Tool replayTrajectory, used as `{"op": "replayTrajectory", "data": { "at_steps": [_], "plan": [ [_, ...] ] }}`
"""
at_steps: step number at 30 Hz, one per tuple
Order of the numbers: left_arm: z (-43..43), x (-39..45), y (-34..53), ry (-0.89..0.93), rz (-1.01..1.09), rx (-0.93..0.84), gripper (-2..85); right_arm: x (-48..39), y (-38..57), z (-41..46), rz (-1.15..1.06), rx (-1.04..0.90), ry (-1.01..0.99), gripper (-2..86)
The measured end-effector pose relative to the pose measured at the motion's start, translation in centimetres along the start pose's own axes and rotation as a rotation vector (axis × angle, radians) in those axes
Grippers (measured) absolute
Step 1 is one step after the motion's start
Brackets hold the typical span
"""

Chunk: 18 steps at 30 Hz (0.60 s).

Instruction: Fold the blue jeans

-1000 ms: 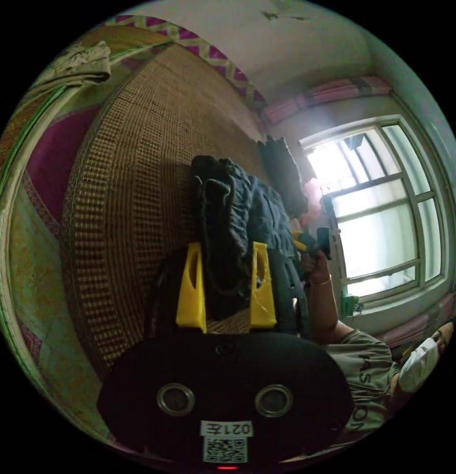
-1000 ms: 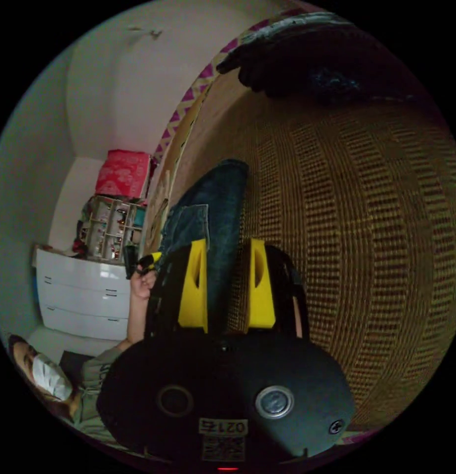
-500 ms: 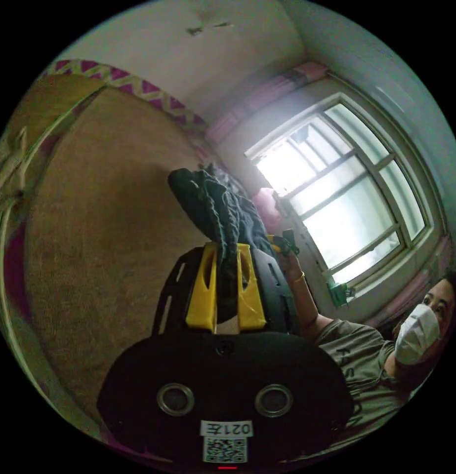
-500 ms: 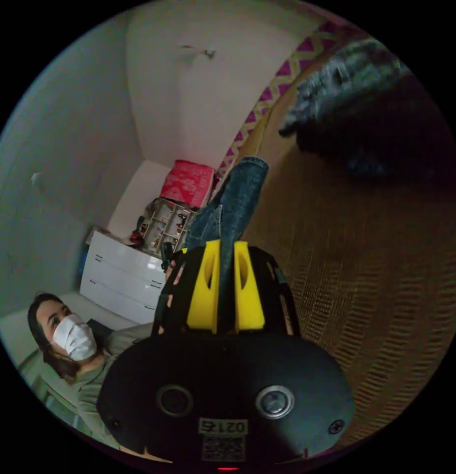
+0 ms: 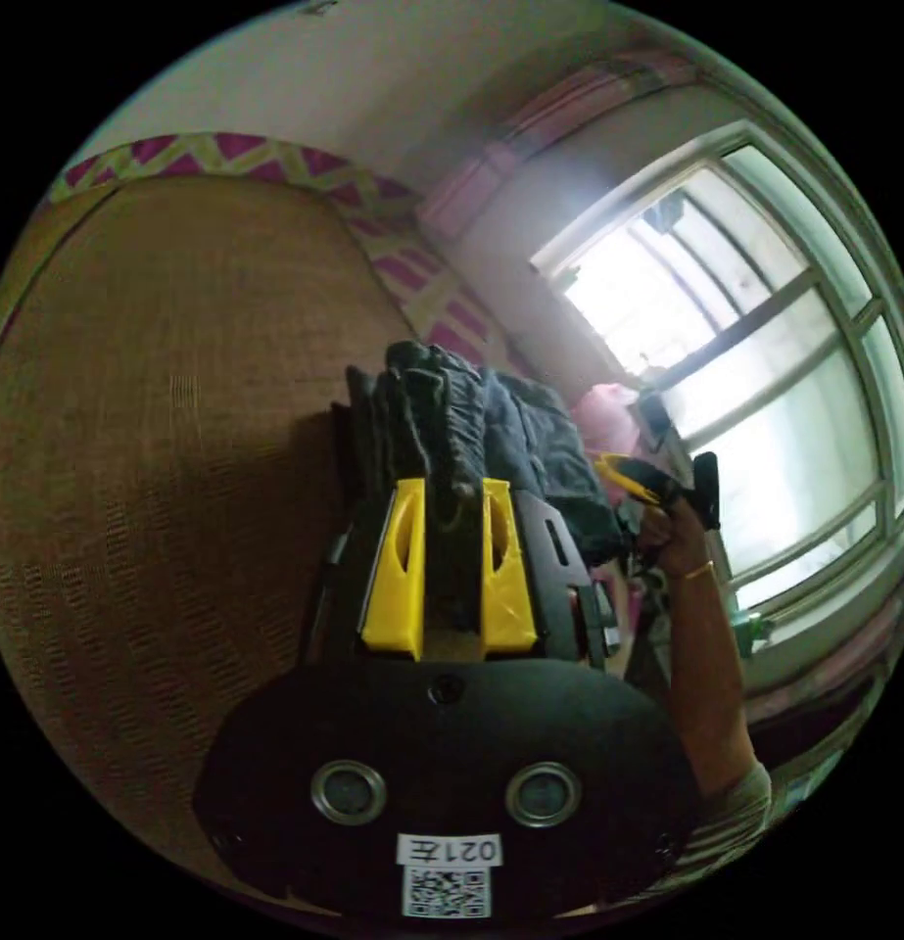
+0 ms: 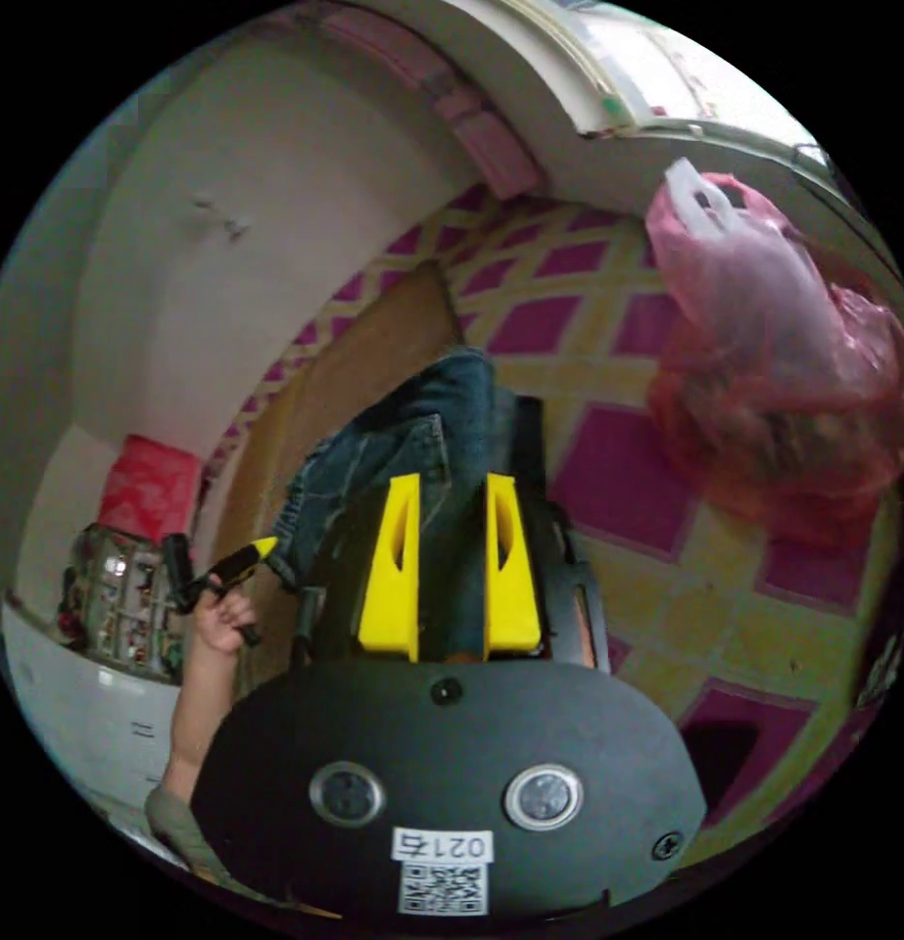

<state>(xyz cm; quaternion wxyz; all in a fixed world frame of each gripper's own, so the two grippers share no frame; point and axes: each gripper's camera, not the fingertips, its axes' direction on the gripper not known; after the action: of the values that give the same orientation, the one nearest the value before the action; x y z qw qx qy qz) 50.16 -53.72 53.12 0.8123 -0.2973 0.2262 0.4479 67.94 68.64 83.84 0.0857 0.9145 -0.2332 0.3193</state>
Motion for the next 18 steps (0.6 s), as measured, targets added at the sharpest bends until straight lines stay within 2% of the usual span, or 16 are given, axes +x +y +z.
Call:
{"op": "replayTrajectory", "data": {
  "at_steps": [2,4,6,9,12,14,15,17,18],
  "plan": [
    [0.4,-2.1,2.5,0.145,-0.035,0.101,8.9,2.3,2.2,4.8,-0.017,-0.054,0.091,11.1],
    [-0.1,-2.5,4.0,0.208,-0.010,0.104,7.9,2.7,4.8,6.2,-0.055,-0.029,0.100,11.3],
    [-1.6,-2.2,5.8,0.171,0.034,0.104,6.9,1.8,7.7,6.3,-0.116,0.010,0.112,11.2],
    [-5.0,-0.9,9.6,0.087,0.117,0.097,5.1,-3.6,14.2,5.4,-0.327,0.098,0.168,10.6],
    [-9.8,0.9,14.8,-0.004,0.220,0.153,4.3,-11.4,22.9,6.6,-0.554,0.156,0.154,9.3],
    [-13.7,2.2,20.0,-0.170,0.275,0.198,3.6,-18.4,31.1,10.6,-0.740,0.122,0.077,8.4],
    [-14.5,2.4,21.3,-0.231,0.267,0.209,3.1,-20.2,33.2,11.9,-0.781,0.102,0.060,8.4],
    [-18.0,2.3,27.2,-0.488,0.168,0.319,0.7,-27.0,42.1,18.0,-0.953,0.037,-0.037,8.4],
    [-18.9,2.1,28.7,-0.540,0.143,0.349,0.1,-28.7,44.3,19.7,-0.995,0.025,-0.059,8.5]
  ]
}}
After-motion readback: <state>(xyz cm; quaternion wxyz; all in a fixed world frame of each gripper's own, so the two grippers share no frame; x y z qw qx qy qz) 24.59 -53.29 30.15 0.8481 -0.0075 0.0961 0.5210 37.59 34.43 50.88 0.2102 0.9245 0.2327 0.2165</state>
